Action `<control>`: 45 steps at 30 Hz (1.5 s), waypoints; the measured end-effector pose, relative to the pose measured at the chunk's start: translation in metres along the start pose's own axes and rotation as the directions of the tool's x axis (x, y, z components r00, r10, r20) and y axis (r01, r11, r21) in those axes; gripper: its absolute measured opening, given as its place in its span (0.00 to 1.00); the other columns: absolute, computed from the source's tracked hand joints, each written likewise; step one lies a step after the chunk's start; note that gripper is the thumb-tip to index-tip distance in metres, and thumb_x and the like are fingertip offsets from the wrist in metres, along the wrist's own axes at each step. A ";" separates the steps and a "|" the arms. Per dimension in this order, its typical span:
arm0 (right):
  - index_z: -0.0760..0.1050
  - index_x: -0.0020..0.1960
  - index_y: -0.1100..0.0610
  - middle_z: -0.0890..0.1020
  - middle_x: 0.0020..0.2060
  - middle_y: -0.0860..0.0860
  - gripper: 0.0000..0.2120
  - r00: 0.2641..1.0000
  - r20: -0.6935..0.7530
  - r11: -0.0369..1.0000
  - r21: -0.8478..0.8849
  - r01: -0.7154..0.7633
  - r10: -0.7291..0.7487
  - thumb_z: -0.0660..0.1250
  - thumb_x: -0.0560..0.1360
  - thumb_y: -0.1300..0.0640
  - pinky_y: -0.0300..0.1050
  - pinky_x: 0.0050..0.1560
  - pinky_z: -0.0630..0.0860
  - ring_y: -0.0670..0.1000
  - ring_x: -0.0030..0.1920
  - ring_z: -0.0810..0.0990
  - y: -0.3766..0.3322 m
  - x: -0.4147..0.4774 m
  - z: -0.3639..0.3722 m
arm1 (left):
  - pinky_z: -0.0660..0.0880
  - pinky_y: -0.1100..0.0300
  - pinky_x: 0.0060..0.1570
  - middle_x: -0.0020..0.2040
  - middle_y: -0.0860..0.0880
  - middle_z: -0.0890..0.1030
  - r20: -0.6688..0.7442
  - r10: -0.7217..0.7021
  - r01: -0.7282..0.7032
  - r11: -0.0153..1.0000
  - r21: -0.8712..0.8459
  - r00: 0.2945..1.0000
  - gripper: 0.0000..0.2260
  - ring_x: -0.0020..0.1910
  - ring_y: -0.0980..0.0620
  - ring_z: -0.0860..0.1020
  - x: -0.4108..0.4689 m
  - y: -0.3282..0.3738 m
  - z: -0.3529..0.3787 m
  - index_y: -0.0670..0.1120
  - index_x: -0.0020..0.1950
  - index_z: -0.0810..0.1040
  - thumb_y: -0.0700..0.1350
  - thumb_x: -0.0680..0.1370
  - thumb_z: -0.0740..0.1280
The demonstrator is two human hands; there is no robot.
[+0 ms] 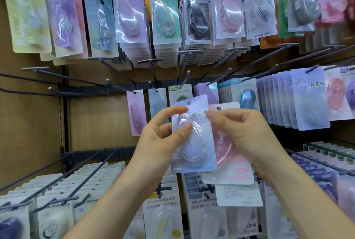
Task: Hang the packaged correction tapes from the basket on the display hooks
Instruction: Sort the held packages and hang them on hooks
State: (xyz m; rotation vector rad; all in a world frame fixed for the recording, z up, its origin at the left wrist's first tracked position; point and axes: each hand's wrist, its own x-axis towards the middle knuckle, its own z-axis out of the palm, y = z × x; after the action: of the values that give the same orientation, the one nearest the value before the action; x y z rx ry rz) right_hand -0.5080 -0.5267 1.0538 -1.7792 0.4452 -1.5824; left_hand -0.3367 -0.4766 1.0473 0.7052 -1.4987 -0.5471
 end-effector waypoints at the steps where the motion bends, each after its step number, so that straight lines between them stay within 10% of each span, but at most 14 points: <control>1: 0.85 0.45 0.60 0.87 0.42 0.59 0.12 0.999 0.030 1.000 -0.023 -0.013 0.014 0.75 0.70 0.51 0.61 0.53 0.80 0.61 0.46 0.86 -0.001 0.000 0.002 | 0.78 0.58 0.43 0.45 0.45 0.86 -0.019 0.008 -0.008 1.000 -0.002 1.000 0.13 0.44 0.48 0.84 0.000 -0.001 -0.002 0.55 0.57 0.80 0.46 0.73 0.70; 12: 0.84 0.41 0.56 0.87 0.40 0.47 0.05 0.995 -0.019 0.978 -0.186 0.095 -0.100 0.72 0.75 0.57 0.40 0.46 0.78 0.46 0.43 0.85 -0.006 -0.006 0.010 | 0.76 0.36 0.57 0.48 0.44 0.85 -0.102 0.025 -0.028 0.999 -0.029 0.995 0.24 0.51 0.42 0.84 0.002 0.003 -0.016 0.62 0.62 0.74 0.49 0.68 0.74; 28: 0.83 0.41 0.52 0.84 0.39 0.48 0.12 0.962 -0.255 0.994 -0.074 0.082 -0.099 0.74 0.61 0.45 0.56 0.51 0.76 0.48 0.40 0.80 -0.016 -0.039 -0.140 | 0.80 0.50 0.41 0.45 0.47 0.86 0.190 0.151 -0.177 0.976 0.128 0.970 0.10 0.44 0.47 0.85 0.024 0.009 0.123 0.51 0.51 0.83 0.52 0.72 0.70; 32: 0.84 0.39 0.53 0.86 0.39 0.46 0.05 0.968 -0.238 0.991 -0.120 0.053 -0.080 0.73 0.67 0.52 0.40 0.46 0.78 0.44 0.40 0.81 -0.017 -0.038 -0.196 | 0.79 0.57 0.33 0.39 0.46 0.85 0.184 0.190 -0.223 0.958 0.182 0.965 0.12 0.35 0.51 0.82 0.040 0.004 0.175 0.55 0.58 0.79 0.43 0.76 0.70; 35: 0.84 0.41 0.54 0.87 0.42 0.48 0.05 0.975 -0.224 0.977 -0.209 -0.041 -0.006 0.73 0.72 0.54 0.48 0.51 0.79 0.51 0.46 0.84 -0.017 -0.026 -0.229 | 0.81 0.50 0.36 0.40 0.39 0.78 0.191 0.175 -0.217 0.947 0.234 0.966 0.26 0.33 0.38 0.75 0.048 0.003 0.203 0.63 0.68 0.70 0.38 0.78 0.69; 42: 0.81 0.41 0.53 0.82 0.43 0.40 0.06 0.987 -0.154 0.914 -0.405 -0.019 -0.047 0.72 0.76 0.54 0.33 0.42 0.74 0.39 0.43 0.79 -0.033 0.016 -0.253 | 0.72 0.65 0.30 0.39 0.47 0.73 0.121 0.224 -0.253 0.894 0.371 0.967 0.26 0.32 0.55 0.72 0.078 -0.001 0.226 0.58 0.72 0.69 0.36 0.79 0.67; 45: 0.79 0.37 0.52 0.82 0.40 0.42 0.10 0.991 -0.126 0.886 -0.462 -0.023 -0.040 0.71 0.77 0.54 0.34 0.40 0.72 0.43 0.42 0.78 -0.039 0.031 -0.254 | 0.81 0.53 0.40 0.43 0.42 0.76 0.078 0.257 -0.265 0.862 0.431 0.963 0.24 0.40 0.42 0.77 0.089 0.000 0.229 0.56 0.72 0.71 0.37 0.79 0.67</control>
State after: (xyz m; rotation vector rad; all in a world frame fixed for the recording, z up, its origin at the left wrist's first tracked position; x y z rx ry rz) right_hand -0.7536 -0.5899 1.1040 -2.0261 0.9487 -1.7073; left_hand -0.5624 -0.5594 1.0966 0.8241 -1.7230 0.0006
